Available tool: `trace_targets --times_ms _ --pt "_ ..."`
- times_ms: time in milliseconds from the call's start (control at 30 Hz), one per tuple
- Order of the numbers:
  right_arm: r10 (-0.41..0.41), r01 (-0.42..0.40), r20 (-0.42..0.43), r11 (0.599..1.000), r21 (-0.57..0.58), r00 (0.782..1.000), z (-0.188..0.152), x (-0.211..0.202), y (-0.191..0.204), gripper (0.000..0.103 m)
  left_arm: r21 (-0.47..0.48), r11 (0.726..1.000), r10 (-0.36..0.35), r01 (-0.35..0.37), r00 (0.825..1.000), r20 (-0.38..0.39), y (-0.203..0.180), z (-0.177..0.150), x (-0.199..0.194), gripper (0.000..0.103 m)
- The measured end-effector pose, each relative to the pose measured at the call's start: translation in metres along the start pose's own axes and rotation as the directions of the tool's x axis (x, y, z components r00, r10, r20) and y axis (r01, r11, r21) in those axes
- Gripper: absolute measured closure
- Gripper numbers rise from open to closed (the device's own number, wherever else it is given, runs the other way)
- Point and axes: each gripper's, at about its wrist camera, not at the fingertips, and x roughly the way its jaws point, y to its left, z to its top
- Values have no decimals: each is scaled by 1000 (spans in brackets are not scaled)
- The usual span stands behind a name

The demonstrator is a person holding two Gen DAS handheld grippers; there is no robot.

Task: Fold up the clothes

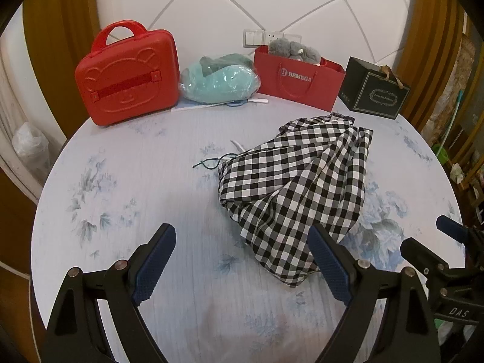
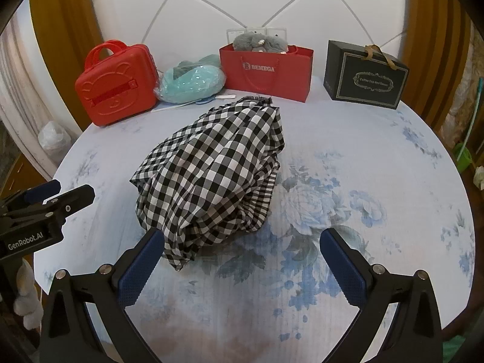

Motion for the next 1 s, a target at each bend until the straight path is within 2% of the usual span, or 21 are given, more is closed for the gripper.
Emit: trace_targets --times_ms 367,700,867,1000 --pt "1 -1 -16 1000 9 1000 2 8 -3 0 -6 1000 -9 9 1000 -25 4 1 13 13" --pt "1 0 -31 999 37 1000 29 33 -21 0 -9 1000 -7 6 998 -56 16 9 64 13" --pt "46 -43 -54 998 54 998 42 50 -22 0 -41 994 -100 97 991 -90 17 10 87 13" --pt "60 -53 -101 997 63 993 43 68 -25 0 -4 992 -128 129 984 -127 3 6 110 13"
